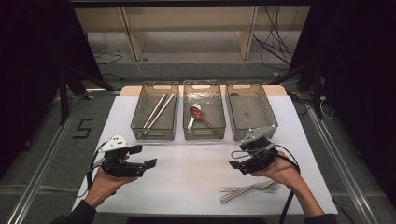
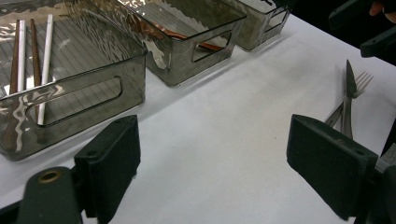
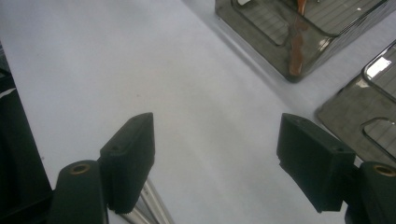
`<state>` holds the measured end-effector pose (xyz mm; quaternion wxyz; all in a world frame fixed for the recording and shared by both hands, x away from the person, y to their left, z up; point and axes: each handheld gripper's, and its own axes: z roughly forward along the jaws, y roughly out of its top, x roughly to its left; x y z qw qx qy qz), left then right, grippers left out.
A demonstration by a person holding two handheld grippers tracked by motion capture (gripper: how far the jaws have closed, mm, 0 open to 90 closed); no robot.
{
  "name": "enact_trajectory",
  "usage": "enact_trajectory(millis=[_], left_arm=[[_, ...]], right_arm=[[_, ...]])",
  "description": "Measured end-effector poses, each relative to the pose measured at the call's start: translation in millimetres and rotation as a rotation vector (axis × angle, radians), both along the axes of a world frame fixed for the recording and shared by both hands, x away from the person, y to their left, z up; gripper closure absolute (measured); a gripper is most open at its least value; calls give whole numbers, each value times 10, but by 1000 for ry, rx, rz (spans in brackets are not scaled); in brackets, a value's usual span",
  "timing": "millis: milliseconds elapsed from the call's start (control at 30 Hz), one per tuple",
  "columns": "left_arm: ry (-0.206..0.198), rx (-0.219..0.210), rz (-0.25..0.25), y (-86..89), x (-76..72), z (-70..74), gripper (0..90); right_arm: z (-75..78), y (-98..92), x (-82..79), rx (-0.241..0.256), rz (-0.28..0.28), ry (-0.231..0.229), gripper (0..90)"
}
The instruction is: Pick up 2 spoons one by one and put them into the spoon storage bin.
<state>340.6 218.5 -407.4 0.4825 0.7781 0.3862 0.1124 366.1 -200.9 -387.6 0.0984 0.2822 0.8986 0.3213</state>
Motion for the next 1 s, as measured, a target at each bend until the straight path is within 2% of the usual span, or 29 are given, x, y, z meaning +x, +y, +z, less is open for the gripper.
enact_trajectory(millis=[567, 1000], left_arm=[[-3, 0, -2, -5, -1, -1, 170], [-3, -1, -4, -10, -4, -3, 170]], right_arm=[[-128, -27, -183, -61, 72, 26, 271], [-214, -15, -275, -102, 93, 59, 262]])
